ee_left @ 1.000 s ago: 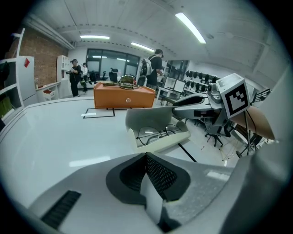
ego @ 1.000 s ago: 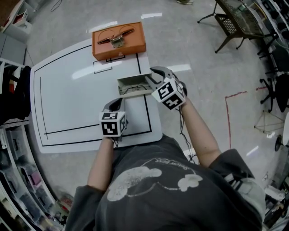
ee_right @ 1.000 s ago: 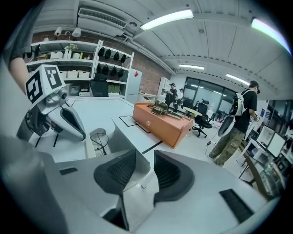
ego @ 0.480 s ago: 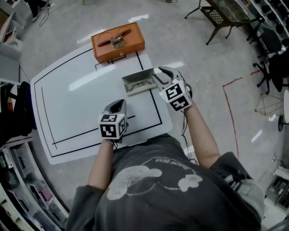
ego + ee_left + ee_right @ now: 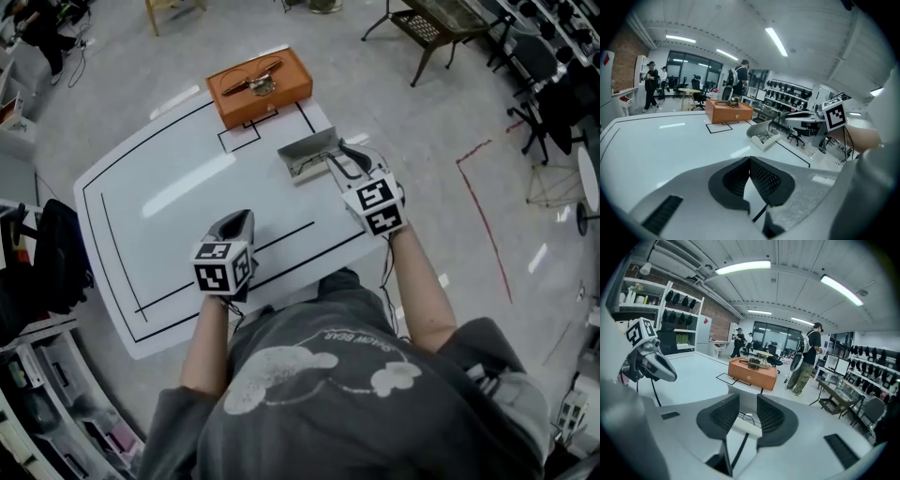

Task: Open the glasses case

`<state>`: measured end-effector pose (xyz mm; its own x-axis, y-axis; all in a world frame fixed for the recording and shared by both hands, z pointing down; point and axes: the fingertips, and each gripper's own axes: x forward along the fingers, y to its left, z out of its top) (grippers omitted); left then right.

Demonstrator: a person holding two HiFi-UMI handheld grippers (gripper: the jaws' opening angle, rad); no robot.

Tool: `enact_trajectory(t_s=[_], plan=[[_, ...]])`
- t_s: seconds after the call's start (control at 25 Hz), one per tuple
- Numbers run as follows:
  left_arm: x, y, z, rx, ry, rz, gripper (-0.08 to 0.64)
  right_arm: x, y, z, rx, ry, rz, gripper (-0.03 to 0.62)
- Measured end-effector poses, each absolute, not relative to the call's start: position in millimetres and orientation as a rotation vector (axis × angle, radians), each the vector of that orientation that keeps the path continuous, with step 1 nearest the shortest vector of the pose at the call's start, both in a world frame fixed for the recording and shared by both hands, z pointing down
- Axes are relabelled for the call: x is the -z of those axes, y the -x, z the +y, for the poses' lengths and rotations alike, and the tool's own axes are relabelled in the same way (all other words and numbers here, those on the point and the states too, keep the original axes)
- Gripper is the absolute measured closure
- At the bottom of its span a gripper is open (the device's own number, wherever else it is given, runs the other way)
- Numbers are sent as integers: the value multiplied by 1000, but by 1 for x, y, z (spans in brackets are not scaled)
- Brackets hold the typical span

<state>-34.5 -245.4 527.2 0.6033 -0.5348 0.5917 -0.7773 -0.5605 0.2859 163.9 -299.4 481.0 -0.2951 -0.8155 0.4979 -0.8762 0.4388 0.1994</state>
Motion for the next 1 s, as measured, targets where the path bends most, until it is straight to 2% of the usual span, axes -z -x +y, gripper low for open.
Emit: enact_trajectory(t_s=[0.2,0.4,0.68,1.0], plan=[[-524,75,-236,-571,-2347,-1013,557,-481,-126,-275,-164,-1486,-2132,478],[-523,113,-218,-566,-2379,-960,557,-472,-85,-245,-147,-1594,-2109,509],[-519,143,-184,-567,-2437,-840,557,-468,-52,-178,-185,-1705,-2038,589],[-507,153,-151,-548,-2471,-753,557,-473,-28,-108,-250,-1686,-2007,592]])
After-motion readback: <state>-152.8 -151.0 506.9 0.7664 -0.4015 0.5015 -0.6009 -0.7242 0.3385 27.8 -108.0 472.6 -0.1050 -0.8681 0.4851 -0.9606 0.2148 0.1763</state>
